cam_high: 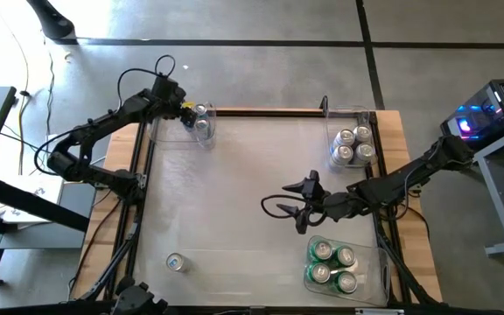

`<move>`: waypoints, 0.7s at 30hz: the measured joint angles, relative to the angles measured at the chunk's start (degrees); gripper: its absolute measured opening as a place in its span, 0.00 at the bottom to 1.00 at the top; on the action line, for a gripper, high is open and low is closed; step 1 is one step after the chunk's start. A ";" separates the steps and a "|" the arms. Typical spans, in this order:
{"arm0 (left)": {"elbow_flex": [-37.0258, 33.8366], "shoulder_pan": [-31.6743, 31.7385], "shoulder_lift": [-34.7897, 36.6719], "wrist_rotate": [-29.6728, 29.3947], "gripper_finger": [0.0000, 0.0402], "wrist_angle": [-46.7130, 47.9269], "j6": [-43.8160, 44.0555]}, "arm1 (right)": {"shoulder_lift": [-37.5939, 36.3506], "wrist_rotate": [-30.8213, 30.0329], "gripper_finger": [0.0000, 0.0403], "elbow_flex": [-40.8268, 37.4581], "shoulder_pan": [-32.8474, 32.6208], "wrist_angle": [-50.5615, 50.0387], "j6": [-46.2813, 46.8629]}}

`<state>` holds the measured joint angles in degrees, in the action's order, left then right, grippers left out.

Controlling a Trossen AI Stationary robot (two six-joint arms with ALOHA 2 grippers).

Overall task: Sort soda cans
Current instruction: Put the top white blue soda can into the top left transparent bin

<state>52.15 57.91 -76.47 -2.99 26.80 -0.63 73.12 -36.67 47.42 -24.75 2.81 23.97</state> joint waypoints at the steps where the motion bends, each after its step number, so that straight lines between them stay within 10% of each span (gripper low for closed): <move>1: -0.09 0.00 -0.02 0.16 0.55 -0.01 0.01 | 0.00 0.00 0.68 0.00 0.00 0.00 -0.02; 21: -3.54 0.00 0.04 0.95 0.74 -3.57 -0.54 | 0.00 -0.31 0.68 0.00 0.00 1.01 0.11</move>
<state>48.61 57.91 -76.42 -2.04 23.23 -1.17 73.12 -36.97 47.42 -24.75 3.82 24.08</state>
